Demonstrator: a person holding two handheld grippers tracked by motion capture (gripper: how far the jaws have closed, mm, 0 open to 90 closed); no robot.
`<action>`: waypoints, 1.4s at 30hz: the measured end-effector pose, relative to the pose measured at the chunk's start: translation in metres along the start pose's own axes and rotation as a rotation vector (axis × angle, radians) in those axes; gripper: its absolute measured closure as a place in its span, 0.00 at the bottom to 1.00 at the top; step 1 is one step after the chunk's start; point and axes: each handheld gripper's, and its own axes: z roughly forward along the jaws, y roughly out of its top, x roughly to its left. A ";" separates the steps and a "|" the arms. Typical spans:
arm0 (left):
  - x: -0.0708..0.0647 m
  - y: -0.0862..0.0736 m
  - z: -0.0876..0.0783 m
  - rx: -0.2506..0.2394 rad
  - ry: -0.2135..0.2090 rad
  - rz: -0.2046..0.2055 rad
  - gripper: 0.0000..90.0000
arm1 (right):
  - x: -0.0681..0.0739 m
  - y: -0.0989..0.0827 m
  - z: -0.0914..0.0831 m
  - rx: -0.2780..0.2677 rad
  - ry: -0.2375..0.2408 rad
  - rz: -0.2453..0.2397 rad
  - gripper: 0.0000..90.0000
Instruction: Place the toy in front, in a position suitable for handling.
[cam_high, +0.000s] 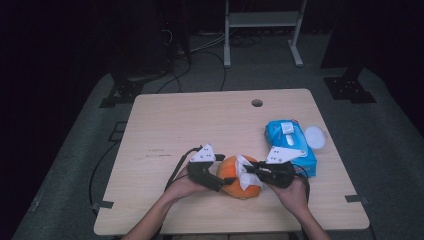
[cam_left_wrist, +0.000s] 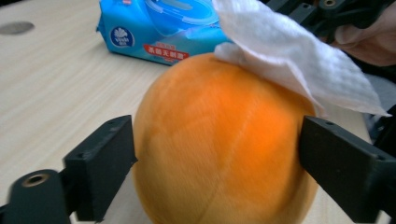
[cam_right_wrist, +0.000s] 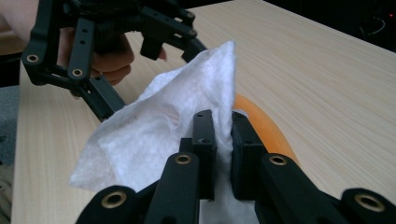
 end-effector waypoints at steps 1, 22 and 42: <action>-0.001 0.000 0.000 0.002 0.000 0.009 0.20 | -0.002 0.000 0.000 0.002 -0.004 0.003 0.91; -0.007 0.004 0.003 -0.001 0.002 -0.046 0.29 | -0.006 -0.001 -0.005 -0.018 -0.010 0.019 0.90; -0.022 0.012 0.009 0.008 0.002 -0.008 0.33 | 0.005 0.007 -0.009 -0.044 0.002 -0.039 0.91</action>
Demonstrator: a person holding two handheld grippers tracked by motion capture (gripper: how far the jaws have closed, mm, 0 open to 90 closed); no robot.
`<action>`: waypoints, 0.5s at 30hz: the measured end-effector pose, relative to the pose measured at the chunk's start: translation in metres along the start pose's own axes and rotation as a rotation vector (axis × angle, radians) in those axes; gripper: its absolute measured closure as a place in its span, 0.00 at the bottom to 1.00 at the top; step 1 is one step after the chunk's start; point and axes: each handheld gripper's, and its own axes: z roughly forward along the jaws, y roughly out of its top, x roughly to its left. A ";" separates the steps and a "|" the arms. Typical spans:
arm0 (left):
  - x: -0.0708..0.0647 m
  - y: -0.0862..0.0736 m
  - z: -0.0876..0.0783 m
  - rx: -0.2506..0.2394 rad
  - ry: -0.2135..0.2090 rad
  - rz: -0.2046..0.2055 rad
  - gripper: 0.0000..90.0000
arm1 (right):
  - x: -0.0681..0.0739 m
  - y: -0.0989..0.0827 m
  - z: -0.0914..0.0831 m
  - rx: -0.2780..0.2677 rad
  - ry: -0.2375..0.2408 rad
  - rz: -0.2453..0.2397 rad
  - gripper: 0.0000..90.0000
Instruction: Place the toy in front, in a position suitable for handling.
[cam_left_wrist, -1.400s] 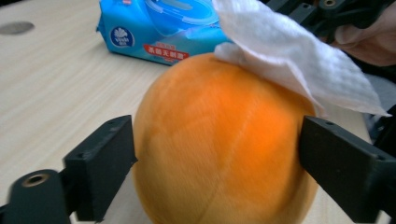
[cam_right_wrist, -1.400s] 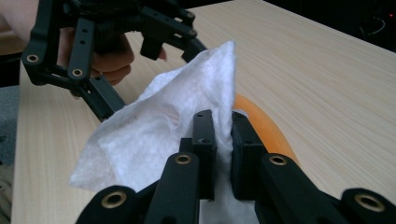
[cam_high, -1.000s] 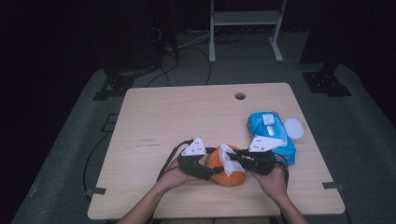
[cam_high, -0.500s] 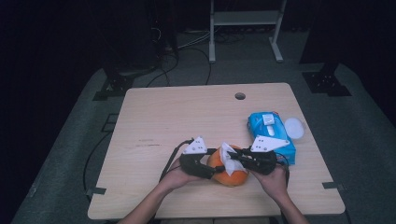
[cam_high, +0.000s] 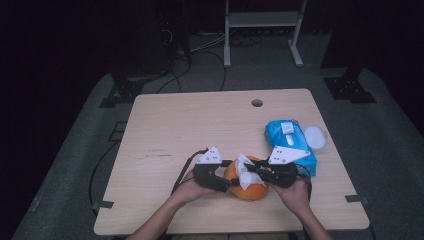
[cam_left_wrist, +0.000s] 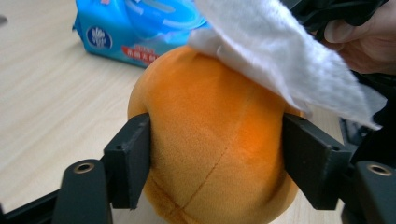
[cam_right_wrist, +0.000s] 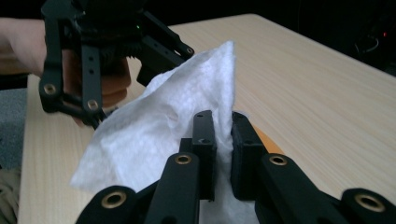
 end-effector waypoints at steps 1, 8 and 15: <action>-0.004 0.002 0.000 -0.003 0.006 0.022 0.34 | 0.003 0.002 0.000 -0.011 0.006 -0.006 0.91; -0.020 0.007 0.005 0.011 0.032 0.123 0.34 | 0.019 0.011 0.012 -0.013 0.055 -0.057 0.91; -0.011 0.003 0.001 0.005 0.029 0.102 0.35 | 0.001 0.000 -0.004 0.020 -0.024 -0.017 0.91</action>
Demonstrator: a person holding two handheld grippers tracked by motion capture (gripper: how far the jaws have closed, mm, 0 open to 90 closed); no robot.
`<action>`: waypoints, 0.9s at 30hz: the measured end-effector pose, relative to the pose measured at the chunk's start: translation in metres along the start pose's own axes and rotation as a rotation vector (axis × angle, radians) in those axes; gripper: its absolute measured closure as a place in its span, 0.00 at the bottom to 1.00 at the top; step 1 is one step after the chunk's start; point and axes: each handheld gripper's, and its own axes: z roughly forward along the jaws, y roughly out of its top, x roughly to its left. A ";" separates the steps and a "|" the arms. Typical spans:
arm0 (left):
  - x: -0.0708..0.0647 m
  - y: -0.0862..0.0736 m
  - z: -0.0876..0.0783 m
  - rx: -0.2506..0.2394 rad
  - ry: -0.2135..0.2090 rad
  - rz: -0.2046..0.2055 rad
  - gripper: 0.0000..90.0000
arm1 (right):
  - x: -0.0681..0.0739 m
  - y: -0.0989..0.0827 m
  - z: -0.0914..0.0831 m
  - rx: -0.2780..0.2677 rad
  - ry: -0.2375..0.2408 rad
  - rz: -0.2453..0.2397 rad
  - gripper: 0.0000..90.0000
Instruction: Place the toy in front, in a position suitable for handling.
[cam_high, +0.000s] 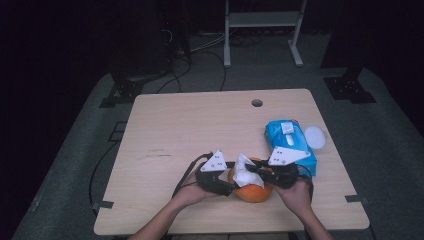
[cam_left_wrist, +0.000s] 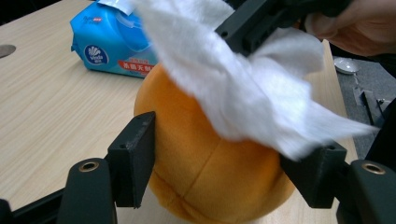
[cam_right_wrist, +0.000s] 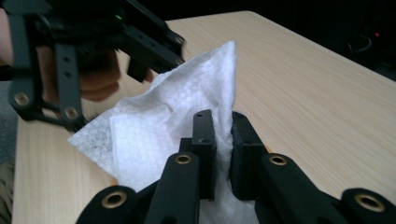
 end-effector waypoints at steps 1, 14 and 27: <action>0.000 0.000 -0.001 -0.003 0.000 0.004 0.36 | -0.002 -0.002 -0.002 0.001 -0.006 0.005 0.91; 0.010 -0.005 0.005 -0.024 -0.044 -0.064 0.09 | 0.000 -0.005 -0.001 0.005 0.051 -0.010 0.91; -0.004 -0.006 0.010 0.064 -0.065 0.034 0.39 | 0.029 0.009 0.021 0.049 0.091 -0.116 0.91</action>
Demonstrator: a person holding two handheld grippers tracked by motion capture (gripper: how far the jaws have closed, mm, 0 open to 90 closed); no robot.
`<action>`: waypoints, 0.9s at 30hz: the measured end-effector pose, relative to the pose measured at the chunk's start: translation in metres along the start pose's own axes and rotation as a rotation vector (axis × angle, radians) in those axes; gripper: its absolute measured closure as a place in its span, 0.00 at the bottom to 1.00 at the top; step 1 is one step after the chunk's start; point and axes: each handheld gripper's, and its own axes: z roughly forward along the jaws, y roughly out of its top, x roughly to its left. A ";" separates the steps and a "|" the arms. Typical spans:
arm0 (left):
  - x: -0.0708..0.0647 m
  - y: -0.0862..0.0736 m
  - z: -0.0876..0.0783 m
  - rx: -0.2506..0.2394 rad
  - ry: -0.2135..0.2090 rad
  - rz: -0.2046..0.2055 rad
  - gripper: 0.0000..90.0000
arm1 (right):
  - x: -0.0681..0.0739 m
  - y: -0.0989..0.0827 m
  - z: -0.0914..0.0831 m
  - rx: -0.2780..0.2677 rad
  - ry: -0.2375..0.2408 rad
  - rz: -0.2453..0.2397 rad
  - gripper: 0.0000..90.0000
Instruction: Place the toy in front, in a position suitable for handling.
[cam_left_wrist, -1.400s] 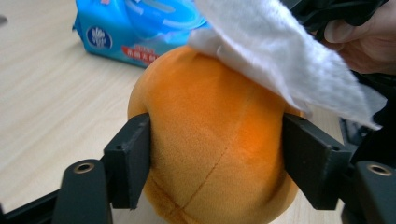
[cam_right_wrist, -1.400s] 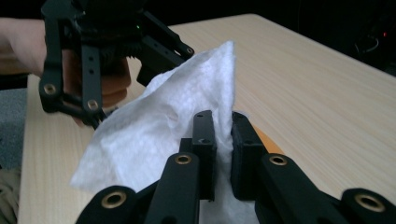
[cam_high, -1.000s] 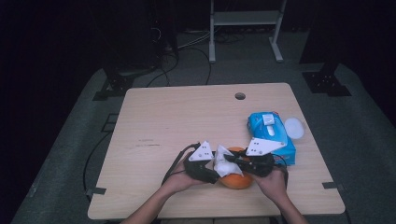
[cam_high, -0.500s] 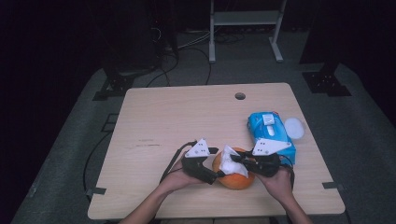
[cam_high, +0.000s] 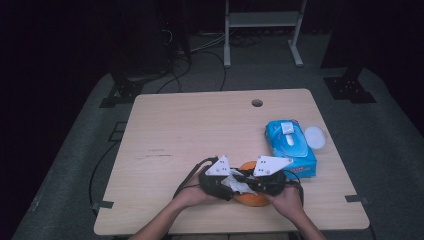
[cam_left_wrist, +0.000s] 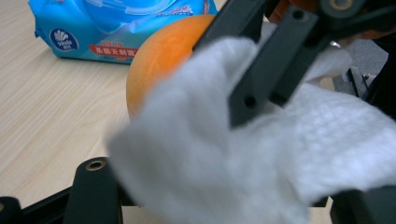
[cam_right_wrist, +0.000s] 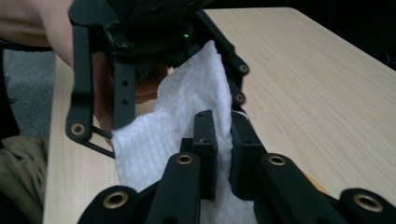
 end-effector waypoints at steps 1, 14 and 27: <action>0.001 -0.001 0.000 -0.002 -0.002 -0.008 0.39 | -0.002 0.000 -0.001 -0.004 -0.004 0.013 0.91; 0.007 -0.006 -0.001 -0.008 -0.050 -0.074 0.24 | -0.031 -0.026 -0.037 0.011 -0.129 0.106 0.91; 0.018 -0.016 0.007 -0.005 -0.137 -0.175 0.12 | -0.011 -0.016 -0.017 -0.014 -0.044 0.039 0.91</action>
